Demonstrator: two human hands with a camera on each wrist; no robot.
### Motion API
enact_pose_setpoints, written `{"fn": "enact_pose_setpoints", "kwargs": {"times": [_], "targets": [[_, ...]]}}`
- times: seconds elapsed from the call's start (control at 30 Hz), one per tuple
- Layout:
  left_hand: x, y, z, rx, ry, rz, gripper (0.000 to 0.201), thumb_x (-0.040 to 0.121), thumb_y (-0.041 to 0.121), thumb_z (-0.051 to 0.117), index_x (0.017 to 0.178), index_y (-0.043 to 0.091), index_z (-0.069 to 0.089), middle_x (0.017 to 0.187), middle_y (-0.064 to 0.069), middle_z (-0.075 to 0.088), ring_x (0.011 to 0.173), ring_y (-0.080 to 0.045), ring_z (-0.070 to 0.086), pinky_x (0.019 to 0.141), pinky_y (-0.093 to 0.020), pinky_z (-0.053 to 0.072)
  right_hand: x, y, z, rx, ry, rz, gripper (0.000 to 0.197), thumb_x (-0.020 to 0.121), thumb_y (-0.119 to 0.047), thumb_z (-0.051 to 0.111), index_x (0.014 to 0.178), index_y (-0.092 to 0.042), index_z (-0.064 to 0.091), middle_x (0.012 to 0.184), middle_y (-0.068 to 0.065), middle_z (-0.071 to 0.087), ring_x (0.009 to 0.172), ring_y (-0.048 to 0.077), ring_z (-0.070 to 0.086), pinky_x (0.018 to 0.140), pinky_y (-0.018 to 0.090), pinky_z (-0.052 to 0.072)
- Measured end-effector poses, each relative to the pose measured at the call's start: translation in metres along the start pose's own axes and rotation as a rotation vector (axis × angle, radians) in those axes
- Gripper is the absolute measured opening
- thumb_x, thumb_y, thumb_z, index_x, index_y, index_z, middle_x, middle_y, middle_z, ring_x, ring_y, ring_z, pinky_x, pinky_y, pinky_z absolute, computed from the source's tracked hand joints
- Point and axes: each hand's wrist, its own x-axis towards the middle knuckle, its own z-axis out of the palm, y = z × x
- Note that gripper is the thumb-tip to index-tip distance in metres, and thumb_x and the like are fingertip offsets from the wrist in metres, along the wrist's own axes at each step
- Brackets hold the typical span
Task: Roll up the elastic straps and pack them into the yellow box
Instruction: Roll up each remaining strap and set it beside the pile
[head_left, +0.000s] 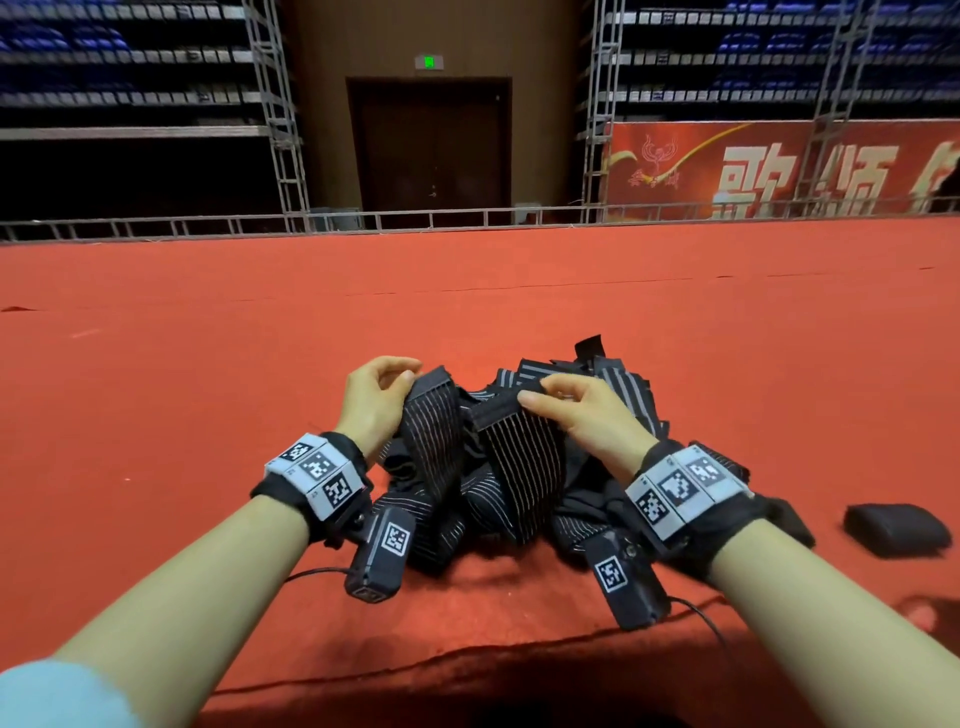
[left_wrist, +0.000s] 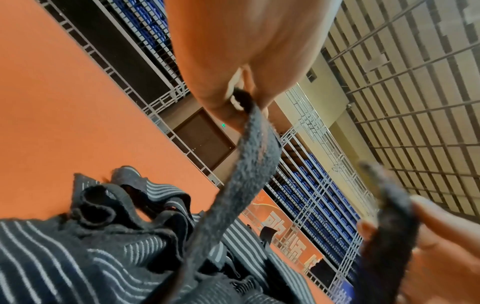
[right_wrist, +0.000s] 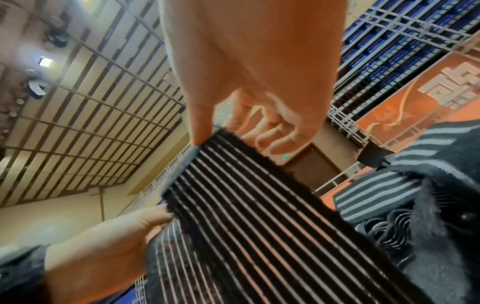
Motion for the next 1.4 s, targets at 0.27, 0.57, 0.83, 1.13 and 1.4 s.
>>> {"fn": "enact_pose_setpoints", "kwargs": {"times": [0.27,0.57,0.83,1.13,1.4], "targets": [[-0.008,0.021,0.01,0.03,-0.059,0.149,0.019,0.097,0.007,0.051,0.098,0.017,0.067,0.1,0.0,0.069,0.099,-0.016,0.064,0.093,-0.037,0.052,0.016,-0.002,0.018,0.354,-0.096,0.073,0.064,0.082,-0.032,0.073,0.132,0.003,0.052,0.123,0.012,0.065,0.111,0.023,0.063,0.093,0.034,0.051],[-0.004,0.015,0.005,0.02,0.038,0.076,0.022,0.096,0.002,0.048,0.096,0.015,0.067,0.094,0.004,0.065,0.091,-0.016,0.059,0.084,-0.034,0.05,0.019,0.008,0.005,0.128,0.491,-0.105,0.02,0.089,-0.025,0.062,0.083,-0.008,0.054,0.075,0.001,0.051,0.07,0.014,0.049,0.065,0.031,0.039],[-0.013,0.027,0.027,-0.179,-0.066,-0.186,0.039,0.094,-0.009,0.028,0.093,0.01,0.062,0.093,-0.005,0.064,0.062,-0.019,0.056,0.048,-0.021,0.043,0.012,-0.002,0.023,-0.009,0.4,-0.242,0.02,0.088,-0.015,0.047,0.07,-0.016,0.038,0.098,-0.009,0.069,0.075,0.005,0.055,0.067,0.026,0.043],[-0.014,0.014,0.016,-0.345,-0.002,-0.26,0.017,0.095,-0.001,0.052,0.104,0.006,0.065,0.081,-0.008,0.065,0.049,-0.009,0.061,0.047,-0.022,0.052,0.015,0.014,0.01,-0.267,0.24,-0.11,0.043,0.073,-0.07,0.052,0.073,-0.029,0.067,0.076,-0.015,0.065,0.115,0.022,0.048,0.099,0.045,0.04],[-0.017,0.01,0.026,-0.315,0.098,-0.18,0.014,0.084,0.011,0.072,0.095,0.014,0.063,0.083,-0.003,0.064,0.071,-0.014,0.062,0.061,-0.024,0.051,0.008,0.008,0.017,-0.078,-0.095,-0.217,0.022,0.085,-0.011,0.071,0.098,-0.029,0.069,0.089,-0.011,0.064,0.089,0.001,0.059,0.091,0.025,0.047]]}}
